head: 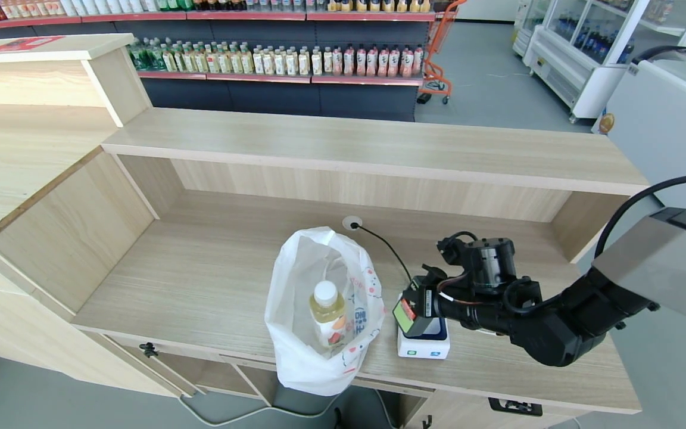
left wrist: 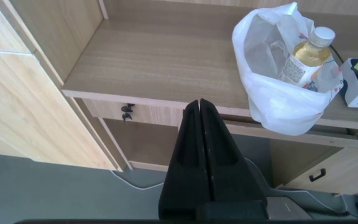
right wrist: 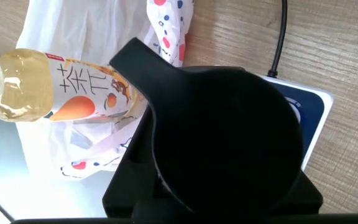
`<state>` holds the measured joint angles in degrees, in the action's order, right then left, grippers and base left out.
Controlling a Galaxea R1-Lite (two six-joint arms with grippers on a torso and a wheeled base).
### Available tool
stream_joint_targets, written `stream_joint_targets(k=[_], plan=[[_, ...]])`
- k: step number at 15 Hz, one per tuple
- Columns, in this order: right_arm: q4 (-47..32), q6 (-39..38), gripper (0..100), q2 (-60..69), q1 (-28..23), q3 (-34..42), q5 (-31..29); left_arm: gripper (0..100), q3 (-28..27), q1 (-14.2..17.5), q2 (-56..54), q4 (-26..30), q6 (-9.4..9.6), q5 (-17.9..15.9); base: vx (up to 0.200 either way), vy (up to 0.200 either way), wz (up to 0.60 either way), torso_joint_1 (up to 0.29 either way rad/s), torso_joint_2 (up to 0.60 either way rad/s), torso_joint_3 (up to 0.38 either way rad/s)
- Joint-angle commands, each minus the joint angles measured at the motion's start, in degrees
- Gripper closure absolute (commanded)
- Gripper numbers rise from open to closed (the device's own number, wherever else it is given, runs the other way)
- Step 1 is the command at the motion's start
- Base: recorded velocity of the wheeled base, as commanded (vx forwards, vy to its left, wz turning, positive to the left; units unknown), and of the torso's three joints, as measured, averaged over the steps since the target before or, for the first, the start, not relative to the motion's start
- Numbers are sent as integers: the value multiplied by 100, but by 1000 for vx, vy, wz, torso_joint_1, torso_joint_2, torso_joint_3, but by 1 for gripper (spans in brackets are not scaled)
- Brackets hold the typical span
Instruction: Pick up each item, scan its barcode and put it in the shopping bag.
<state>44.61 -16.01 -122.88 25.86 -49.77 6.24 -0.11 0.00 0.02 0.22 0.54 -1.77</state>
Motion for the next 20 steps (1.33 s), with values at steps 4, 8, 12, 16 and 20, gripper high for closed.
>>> stream_joint_targets(k=[4, 8, 12, 16, 20], plan=[[-13, 1, 100, 115, -2, 29, -9, 100, -7, 0, 6, 4, -1, 1, 0, 0, 0, 0, 0, 0], [-110, 985, 100, 1855, -142, 442, -1310, 100, -7, 0, -2, 4, -1, 1, 0, 0, 0, 0, 0, 0], [-75, 1785, 100, 2849, -582, 996, -1266, 100, -7, 0, 6, 4, -1, 1, 0, 0, 0, 0, 0, 0], [-75, 1908, 100, 2849, -599, 855, -1266, 100, -7, 0, 6, -4, -1, 1, 0, 0, 0, 0, 0, 0], [-66, 2093, 100, 2717, -582, 882, -1257, 100, 2, 0, -2, 4, -1, 1, 0, 0, 0, 0, 0, 0]])
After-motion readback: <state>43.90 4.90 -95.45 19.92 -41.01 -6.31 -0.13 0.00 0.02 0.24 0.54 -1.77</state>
